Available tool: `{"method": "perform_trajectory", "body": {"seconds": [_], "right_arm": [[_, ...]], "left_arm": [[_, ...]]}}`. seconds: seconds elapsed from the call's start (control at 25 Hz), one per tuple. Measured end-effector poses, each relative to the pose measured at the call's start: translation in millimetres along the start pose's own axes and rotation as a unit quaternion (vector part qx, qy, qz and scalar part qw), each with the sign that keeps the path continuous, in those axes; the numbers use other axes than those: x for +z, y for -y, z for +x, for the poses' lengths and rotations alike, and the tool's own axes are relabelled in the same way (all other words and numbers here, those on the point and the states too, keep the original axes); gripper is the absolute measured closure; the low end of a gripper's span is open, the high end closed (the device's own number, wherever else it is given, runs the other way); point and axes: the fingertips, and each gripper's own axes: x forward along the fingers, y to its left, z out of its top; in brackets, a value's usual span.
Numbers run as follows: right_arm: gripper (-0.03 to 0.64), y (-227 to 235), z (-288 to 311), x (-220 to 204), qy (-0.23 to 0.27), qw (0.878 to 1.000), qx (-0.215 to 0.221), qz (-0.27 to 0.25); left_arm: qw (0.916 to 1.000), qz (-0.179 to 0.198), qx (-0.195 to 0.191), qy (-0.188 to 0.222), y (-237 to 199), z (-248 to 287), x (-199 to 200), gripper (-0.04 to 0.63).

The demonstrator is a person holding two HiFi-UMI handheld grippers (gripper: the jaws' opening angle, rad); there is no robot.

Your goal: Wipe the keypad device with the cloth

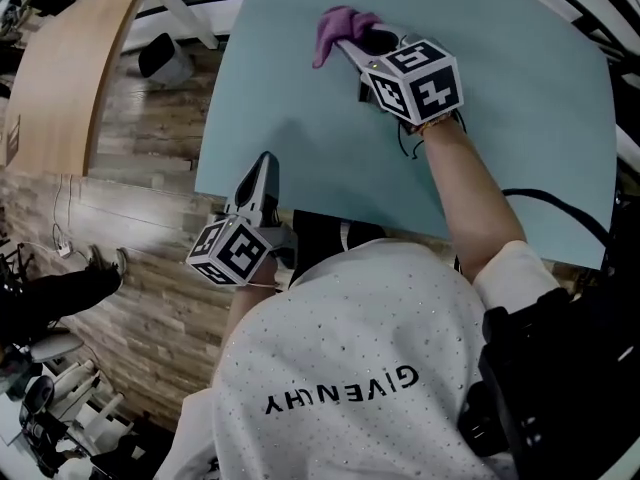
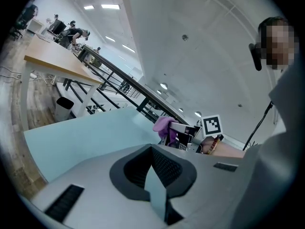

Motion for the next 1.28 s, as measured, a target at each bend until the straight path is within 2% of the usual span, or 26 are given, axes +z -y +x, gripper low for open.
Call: {"method": "perform_trajectory", "body": {"seconds": [0.08,0.2,0.4,0.64,0.76,0.84,0.92,1.0,1.08,1.12,1.2,1.28], "right_arm": [[0.541,-8.4,11.5,-17.3,-0.031,0.999,0.013,-0.005],[0.541,-8.6,16.0,-51.2,-0.075,0.997,0.0,0.001],[0.541,-20.8,7.2,-79.4,-0.084,0.996,0.011,0.024],[0.541,-51.8,4.6,-130.3,-0.129,0.989,0.053,0.049],[0.541,-56.8,0.0,-154.4,-0.16,0.984,0.055,0.054],[0.541,-56.9,-3.6,-158.7,-0.159,0.983,0.059,0.072],[0.541,-62.0,-10.6,-146.7,-0.134,0.982,0.083,0.101],[0.543,-70.9,-24.1,-112.8,-0.064,0.982,0.125,0.13],[0.543,-74.3,-44.3,-67.3,0.027,0.974,0.158,0.16],[0.543,-72.3,-56.9,-44.1,0.07,0.969,0.165,0.171],[0.545,-60.4,-87.4,0.3,0.142,0.963,0.158,0.169],[0.545,-42.0,-125.9,38.8,0.196,0.963,0.125,0.136]], "left_arm": [[1.0,-0.002,-0.003,0.0,3.1,1.3,-1.4,0.595],[1.0,-0.003,-0.007,-0.004,8.6,1.7,-6.1,0.595],[1.0,-0.005,-0.007,-0.003,12.2,5.5,-9.2,0.595],[0.9999,0.007,-0.011,0.0,25.4,10.1,-11.3,0.595],[0.9999,0.013,-0.01,0.0,34.9,7.8,-12.8,0.595],[0.9998,0.016,-0.012,0.0,42.4,2.0,-12.0,0.595],[0.9997,0.02,-0.017,0.0,48.9,-5.4,-11.4,0.595],[0.9993,0.021,-0.028,0.016,52.9,-12.0,-6.0,0.595],[0.9957,0.03,-0.032,0.082,55.6,-23.2,17.9,0.595],[0.9905,0.042,-0.033,0.126,58.2,-30.9,36.4,0.595],[0.9792,0.064,-0.046,0.187,67.2,-38.5,71.0,0.595],[0.9774,0.066,-0.078,0.185,80.3,-29.5,91.5,0.595]]}}
